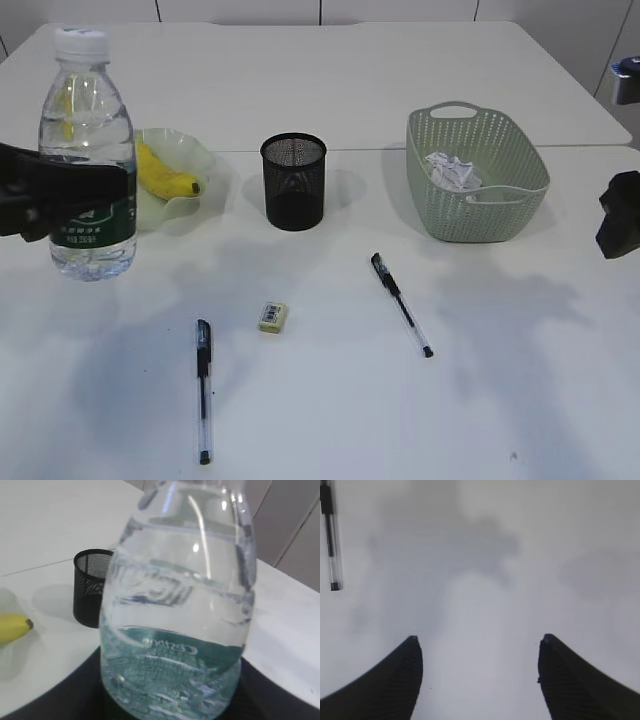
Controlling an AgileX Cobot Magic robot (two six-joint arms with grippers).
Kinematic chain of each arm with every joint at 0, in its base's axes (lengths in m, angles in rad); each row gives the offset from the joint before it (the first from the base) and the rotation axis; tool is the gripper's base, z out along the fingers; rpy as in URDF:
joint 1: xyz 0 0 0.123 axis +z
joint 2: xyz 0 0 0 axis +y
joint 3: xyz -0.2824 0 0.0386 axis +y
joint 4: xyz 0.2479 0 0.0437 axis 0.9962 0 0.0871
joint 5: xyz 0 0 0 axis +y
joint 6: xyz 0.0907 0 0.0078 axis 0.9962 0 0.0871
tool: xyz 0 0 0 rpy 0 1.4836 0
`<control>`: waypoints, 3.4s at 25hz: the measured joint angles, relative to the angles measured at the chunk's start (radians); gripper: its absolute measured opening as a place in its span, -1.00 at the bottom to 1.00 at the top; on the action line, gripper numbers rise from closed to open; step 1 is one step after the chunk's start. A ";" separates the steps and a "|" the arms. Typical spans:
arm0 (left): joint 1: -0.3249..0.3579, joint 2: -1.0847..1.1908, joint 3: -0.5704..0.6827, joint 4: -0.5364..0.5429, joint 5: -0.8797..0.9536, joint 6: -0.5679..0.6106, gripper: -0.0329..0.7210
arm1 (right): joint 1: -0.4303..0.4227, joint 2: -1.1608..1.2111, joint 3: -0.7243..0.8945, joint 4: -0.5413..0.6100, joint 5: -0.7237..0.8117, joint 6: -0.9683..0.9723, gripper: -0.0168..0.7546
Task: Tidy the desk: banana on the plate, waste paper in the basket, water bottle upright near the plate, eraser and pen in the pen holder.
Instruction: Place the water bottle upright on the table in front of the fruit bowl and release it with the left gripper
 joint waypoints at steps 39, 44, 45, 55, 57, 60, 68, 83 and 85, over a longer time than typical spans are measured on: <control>0.000 0.576 -0.002 -0.462 -0.180 0.799 0.09 | -0.001 -0.002 0.000 -0.002 -0.019 0.000 0.43; 0.000 0.640 -0.042 -0.479 -0.205 0.808 0.09 | -0.001 -0.002 0.000 -0.004 -0.020 0.000 0.43; 0.000 0.650 -0.053 -0.481 -0.211 0.808 0.09 | -0.001 -0.002 0.000 -0.004 -0.020 0.000 0.43; 0.000 0.716 -0.093 -0.498 -0.274 0.812 0.09 | -0.001 -0.002 0.000 -0.004 -0.020 0.000 0.43; 0.000 0.723 -0.095 -0.498 -0.284 0.812 0.09 | -0.001 -0.002 0.000 -0.004 -0.020 0.000 0.43; 0.000 0.735 -0.099 -0.498 -0.297 0.812 0.09 | -0.001 -0.002 0.000 -0.004 -0.022 0.000 0.43; 0.000 0.736 -0.101 -0.452 -0.301 0.814 0.16 | -0.001 -0.002 0.000 -0.004 -0.024 0.000 0.43; 0.000 0.736 -0.101 -0.439 -0.301 0.814 0.30 | -0.001 -0.002 0.000 -0.006 -0.024 0.000 0.43; 0.000 0.736 -0.101 -0.438 -0.301 0.814 0.31 | -0.001 -0.002 0.000 -0.006 -0.024 0.000 0.43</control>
